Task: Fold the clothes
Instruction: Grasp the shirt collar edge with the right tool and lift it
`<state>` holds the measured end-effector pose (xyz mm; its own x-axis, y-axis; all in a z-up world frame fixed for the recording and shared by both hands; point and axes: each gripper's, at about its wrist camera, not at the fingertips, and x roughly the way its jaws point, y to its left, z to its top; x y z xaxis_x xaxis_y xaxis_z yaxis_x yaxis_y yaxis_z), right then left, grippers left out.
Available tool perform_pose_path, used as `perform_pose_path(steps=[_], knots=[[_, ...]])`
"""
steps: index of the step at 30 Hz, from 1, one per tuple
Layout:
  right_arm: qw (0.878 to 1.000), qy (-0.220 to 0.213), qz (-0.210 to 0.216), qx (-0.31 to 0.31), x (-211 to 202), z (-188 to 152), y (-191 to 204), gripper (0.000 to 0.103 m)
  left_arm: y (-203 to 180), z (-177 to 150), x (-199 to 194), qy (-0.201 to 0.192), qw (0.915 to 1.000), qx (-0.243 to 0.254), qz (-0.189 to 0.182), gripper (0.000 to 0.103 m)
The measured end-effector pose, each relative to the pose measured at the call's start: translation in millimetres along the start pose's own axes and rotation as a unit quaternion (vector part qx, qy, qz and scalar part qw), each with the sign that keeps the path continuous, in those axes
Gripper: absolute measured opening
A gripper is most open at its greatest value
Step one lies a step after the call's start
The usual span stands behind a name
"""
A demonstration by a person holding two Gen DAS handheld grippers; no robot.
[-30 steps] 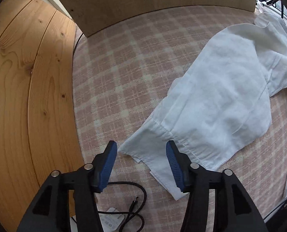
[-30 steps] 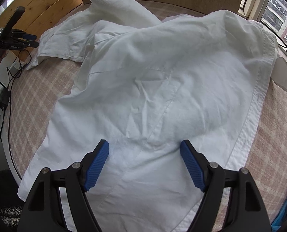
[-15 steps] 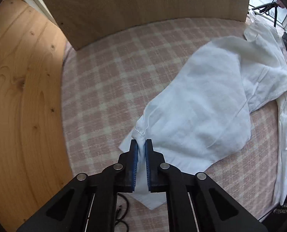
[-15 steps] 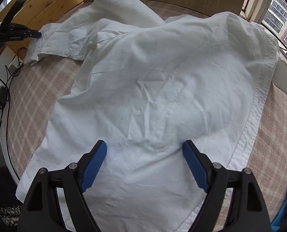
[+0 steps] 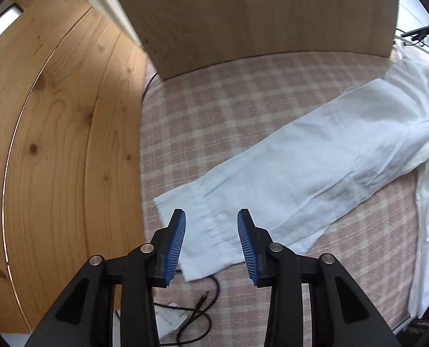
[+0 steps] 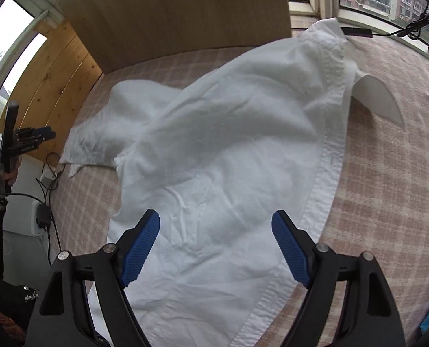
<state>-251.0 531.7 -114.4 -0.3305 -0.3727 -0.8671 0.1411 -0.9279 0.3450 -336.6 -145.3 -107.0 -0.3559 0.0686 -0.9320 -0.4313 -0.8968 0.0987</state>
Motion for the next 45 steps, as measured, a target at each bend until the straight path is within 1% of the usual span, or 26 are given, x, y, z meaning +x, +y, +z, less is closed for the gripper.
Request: perform_pose_path(steps=[3, 5, 8, 10, 11, 15, 19, 20, 21, 22, 23, 24, 27, 28, 29, 30, 32, 34, 35, 36, 37, 39, 41, 43, 44, 45], knots=[[0.998, -0.04, 0.001, 0.055, 28, 38, -33, 0.08, -16, 14, -2, -0.006, 0.9995, 0.014, -0.028, 0.046], [0.994, -0.048, 0.017, 0.096, 63, 55, -36, 0.08, -47, 52, 2, -0.02, 0.9963, 0.041, -0.072, 0.048], [0.987, -0.051, 0.057, 0.14, 170, 68, 23, 0.08, -100, 103, 22, -0.021, 0.9883, 0.082, -0.127, 0.049], [0.981, -0.049, 0.094, 0.16, 184, 78, 20, 0.08, -133, 132, 42, -0.01, 0.9822, 0.102, -0.158, 0.049], [0.979, -0.042, 0.116, 0.164, 191, 82, 16, 0.08, -147, 141, 55, 0.0, 0.9807, 0.108, -0.163, 0.049], [0.979, -0.026, 0.134, 0.153, 212, 97, 10, 0.08, -181, 155, 98, 0.039, 0.9775, 0.122, -0.167, 0.049], [0.979, -0.022, 0.144, 0.145, 232, 108, 8, 0.077, -197, 146, 108, 0.032, 0.9773, 0.143, -0.153, 0.049], [0.982, -0.026, 0.137, 0.124, 232, 110, 15, 0.057, -201, 143, 110, 0.03, 0.9772, 0.148, -0.149, 0.049], [0.986, -0.03, 0.13, 0.1, 232, 111, 22, 0.023, -204, 140, 112, 0.028, 0.9771, 0.153, -0.145, 0.05], [0.99, -0.039, 0.117, 0.071, 225, 110, 32, 0.015, -208, 137, 114, 0.025, 0.9769, 0.158, -0.142, 0.051], [0.993, -0.048, 0.103, 0.041, 217, 109, 43, 0.014, -212, 135, 116, 0.023, 0.9766, 0.164, -0.138, 0.059], [0.993, -0.07, 0.09, 0.004, 213, 106, 57, 0.012, -215, 132, 118, 0.02, 0.9763, 0.169, -0.134, 0.06], [0.982, -0.149, 0.07, -0.094, 181, 89, 94, 0.011, -227, 124, 124, 0.013, 0.9752, 0.184, -0.122, 0.063], [0.976, -0.168, 0.069, -0.116, 169, 82, 103, 0.011, -230, 121, 126, 0.011, 0.9747, 0.19, -0.118, 0.055], [0.97, -0.186, 0.066, -0.139, 157, 75, 112, 0.011, -232, 119, 125, 0.008, 0.9734, 0.19, -0.128, 0.043], [0.965, -0.199, 0.049, -0.163, 152, 69, 120, 0.011, -233, 118, 124, 0.009, 0.9729, 0.186, -0.137, 0.037], [0.952, -0.22, 0.008, -0.212, 144, 58, 137, 0.01, -232, 115, 121, 0.011, 0.9727, 0.178, -0.149, 0.002], [0.938, -0.241, -0.027, -0.248, 137, 48, 150, 0.01, -229, 113, 113, 0.007, 0.9734, 0.17, -0.154, 0.001], [0.932, -0.255, -0.037, -0.254, 133, 45, 153, 0.01, -226, 112, 104, -0.008, 0.9759, 0.167, -0.141, 0.001], [0.926, -0.27, -0.047, -0.26, 129, 42, 153, 0.01, -224, 113, 94, -0.037, 0.9793, 0.164, -0.112, 0.001], [0.925, -0.276, -0.058, -0.253, 129, 44, 149, 0.01, -222, 113, 83, -0.071, 0.981, 0.162, -0.08, 0.002], [0.926, -0.285, -0.079, -0.235, 131, 51, 137, 0.011, -218, 117, 70, -0.125, 0.9805, 0.15, -0.022, 0.009], [0.943, -0.245, -0.113, -0.196, 156, 70, 115, 0.013, -215, 129, 95, -0.094, 0.9855, 0.14, 0.02, 0.028], [0.969, -0.151, -0.134, -0.145, 191, 91, 91, 0.019, -210, 132, 120, -0.054, 0.987, 0.144, 0.048, 0.028], [0.978, -0.101, -0.14, -0.117, 206, 99, 81, 0.023, -206, 132, 128, -0.038, 0.9876, 0.144, 0.052, 0.029], [0.982, -0.081, -0.135, -0.106, 208, 100, 75, 0.024, -199, 130, 125, -0.035, 0.989, 0.135, 0.048, 0.029]])
